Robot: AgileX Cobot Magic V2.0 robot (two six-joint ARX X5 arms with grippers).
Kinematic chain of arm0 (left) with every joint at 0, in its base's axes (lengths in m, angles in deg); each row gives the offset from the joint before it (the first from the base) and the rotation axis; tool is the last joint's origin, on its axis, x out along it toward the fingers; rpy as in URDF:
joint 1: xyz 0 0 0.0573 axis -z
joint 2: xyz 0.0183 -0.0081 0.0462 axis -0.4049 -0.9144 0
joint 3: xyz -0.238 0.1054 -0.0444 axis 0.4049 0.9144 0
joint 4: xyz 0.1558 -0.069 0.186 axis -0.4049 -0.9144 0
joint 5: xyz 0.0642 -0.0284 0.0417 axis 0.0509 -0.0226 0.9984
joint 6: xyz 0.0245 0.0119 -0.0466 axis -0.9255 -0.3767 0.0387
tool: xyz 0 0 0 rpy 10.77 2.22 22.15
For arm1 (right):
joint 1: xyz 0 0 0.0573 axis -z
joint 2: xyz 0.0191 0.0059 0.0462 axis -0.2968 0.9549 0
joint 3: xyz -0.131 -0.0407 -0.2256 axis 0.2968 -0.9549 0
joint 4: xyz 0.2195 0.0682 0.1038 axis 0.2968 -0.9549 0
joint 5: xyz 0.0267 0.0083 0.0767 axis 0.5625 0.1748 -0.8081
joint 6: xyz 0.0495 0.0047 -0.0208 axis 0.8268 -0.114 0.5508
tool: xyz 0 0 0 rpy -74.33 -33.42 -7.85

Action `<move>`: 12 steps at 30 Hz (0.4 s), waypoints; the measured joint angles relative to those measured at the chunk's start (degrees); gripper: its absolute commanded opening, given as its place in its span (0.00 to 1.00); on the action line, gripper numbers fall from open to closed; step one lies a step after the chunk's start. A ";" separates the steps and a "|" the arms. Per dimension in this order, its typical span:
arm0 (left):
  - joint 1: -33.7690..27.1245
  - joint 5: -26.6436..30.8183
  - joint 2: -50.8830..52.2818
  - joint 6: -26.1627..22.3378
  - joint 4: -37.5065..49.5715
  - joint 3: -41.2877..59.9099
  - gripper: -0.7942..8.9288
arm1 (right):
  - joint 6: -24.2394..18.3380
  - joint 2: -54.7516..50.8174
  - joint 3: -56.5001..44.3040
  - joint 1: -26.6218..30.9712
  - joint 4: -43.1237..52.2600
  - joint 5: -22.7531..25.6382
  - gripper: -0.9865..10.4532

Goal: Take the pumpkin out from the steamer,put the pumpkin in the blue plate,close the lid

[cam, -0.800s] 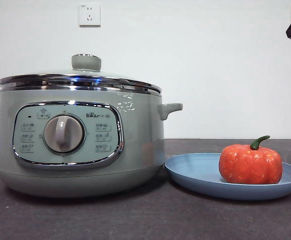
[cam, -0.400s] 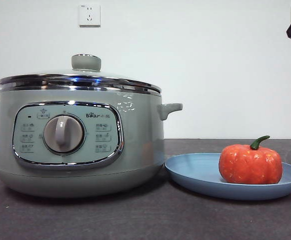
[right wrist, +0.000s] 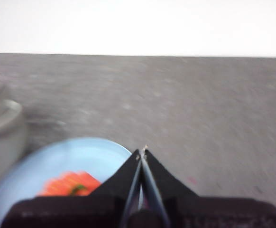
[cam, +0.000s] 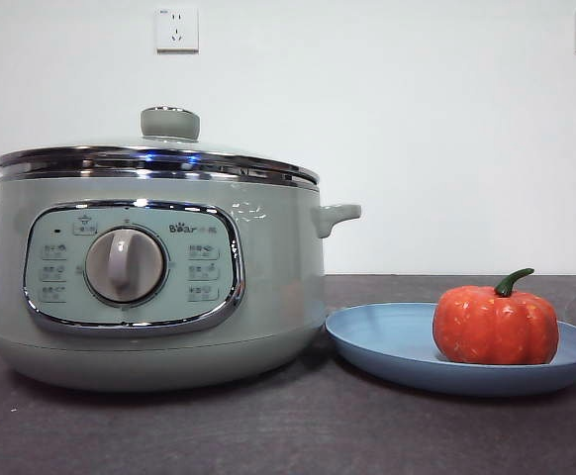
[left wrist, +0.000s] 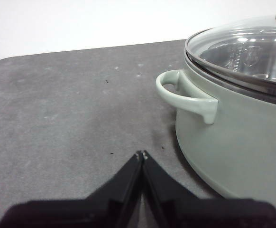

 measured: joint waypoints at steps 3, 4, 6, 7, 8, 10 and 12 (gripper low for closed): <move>0.00 -0.02 0.00 0.00 0.00 0.00 0.08 | 0.00 -4.72 -5.14 2.34 1.25 0.02 0.09; 0.00 -0.02 0.00 -0.02 0.00 0.00 0.08 | 0.00 -5.90 -6.34 2.56 1.38 0.02 0.09; 0.00 0.00 0.00 -0.02 0.02 0.00 0.08 | 0.00 -8.57 -8.68 2.84 1.44 0.00 0.09; 0.00 0.00 0.00 -0.02 0.00 0.00 0.08 | 0.00 -9.86 -9.73 2.91 1.42 -0.02 0.09; 0.00 -0.02 0.00 0.00 0.00 0.00 0.08 | 0.00 -11.06 -10.64 2.91 1.20 -0.02 0.09; 0.00 -0.02 0.00 0.00 0.00 0.00 0.08 | 0.04 -12.04 -10.88 2.91 0.13 0.02 0.09; 0.00 -0.02 0.00 -0.02 0.02 0.00 0.08 | 0.07 -12.26 -10.88 2.91 0.04 0.04 0.09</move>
